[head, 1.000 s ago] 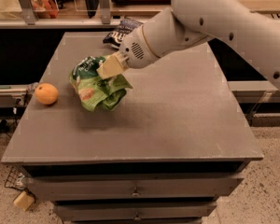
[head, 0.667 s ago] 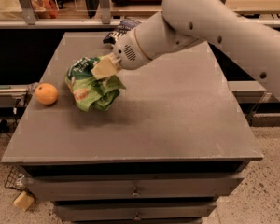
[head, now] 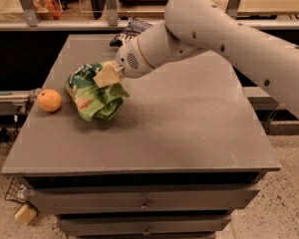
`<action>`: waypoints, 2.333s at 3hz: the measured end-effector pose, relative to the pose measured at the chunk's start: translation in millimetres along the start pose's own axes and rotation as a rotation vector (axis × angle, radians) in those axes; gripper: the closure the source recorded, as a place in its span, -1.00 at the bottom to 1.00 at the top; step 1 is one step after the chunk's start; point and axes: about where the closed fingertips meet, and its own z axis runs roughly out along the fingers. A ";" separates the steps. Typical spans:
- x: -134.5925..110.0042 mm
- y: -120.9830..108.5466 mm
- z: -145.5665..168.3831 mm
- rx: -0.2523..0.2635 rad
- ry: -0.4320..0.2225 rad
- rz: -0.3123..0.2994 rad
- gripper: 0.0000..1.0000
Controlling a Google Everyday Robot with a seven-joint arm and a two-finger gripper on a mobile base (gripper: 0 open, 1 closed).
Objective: Move green rice chip bag near orange
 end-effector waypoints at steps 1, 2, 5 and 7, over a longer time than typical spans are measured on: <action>3.0 -2.8 1.0 0.004 -0.001 0.002 -0.22; 5.8 -5.1 0.2 0.006 -0.001 0.007 -0.68; 30.9 -46.3 -90.3 0.125 -0.059 -0.037 -1.00; 55.0 -93.4 -216.0 0.256 -0.188 -0.080 -1.00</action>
Offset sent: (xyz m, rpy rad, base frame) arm 0.0054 -0.0125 -0.0084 0.0000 0.0050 -0.0252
